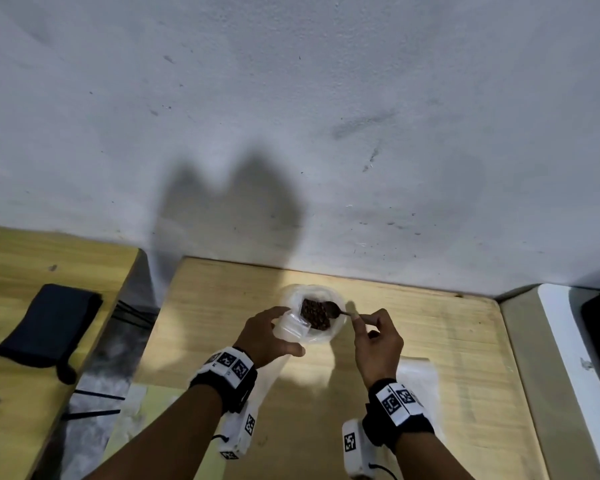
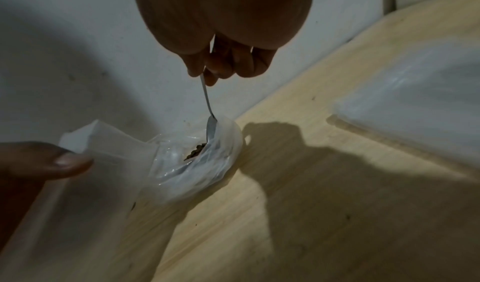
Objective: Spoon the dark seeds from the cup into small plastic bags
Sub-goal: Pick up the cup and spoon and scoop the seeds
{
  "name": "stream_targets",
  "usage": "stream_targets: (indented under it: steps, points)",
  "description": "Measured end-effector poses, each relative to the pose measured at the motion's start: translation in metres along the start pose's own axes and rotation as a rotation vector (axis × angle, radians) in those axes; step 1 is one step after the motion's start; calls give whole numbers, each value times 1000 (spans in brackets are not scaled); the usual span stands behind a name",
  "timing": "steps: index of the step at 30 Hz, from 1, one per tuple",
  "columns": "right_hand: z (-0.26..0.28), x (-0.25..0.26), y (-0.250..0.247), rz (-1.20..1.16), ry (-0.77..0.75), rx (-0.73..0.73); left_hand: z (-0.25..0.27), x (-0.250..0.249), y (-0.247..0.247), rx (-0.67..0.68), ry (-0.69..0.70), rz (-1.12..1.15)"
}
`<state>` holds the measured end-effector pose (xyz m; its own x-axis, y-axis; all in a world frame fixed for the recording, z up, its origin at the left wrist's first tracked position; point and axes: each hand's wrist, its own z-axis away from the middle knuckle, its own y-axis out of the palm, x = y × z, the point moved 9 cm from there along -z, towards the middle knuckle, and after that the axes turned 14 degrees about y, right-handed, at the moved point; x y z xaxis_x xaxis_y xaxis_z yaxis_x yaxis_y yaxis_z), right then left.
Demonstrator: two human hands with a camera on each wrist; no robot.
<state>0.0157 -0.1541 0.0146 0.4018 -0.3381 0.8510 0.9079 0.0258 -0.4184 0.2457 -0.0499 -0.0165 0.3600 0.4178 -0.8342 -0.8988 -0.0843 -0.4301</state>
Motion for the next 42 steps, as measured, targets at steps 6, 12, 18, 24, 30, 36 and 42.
stream_targets:
  steps: [6, 12, 18, 24, 30, 36, 42]
  points:
    - [3, -22, 0, -55, 162, -56, 1, -5, 2, -7, 42, -27]
    - [7, -27, 0, -58, 214, -94, -1, -7, 3, -18, 55, -32]
    - [0, -49, 15, -108, 349, -89, -3, -8, 4, 2, 65, -49]
    - [-7, -73, 27, -222, 531, -50, -3, -7, 0, -5, 68, -48]
    - [-10, -79, 17, -263, 525, -38, -1, -7, 0, -12, 79, -53]
    - [-10, -71, 5, -325, 469, -17, 3, -10, 3, -44, 123, -77]
    - [-9, -48, -11, -385, 390, 6, 8, -14, 2, -112, 180, -91]
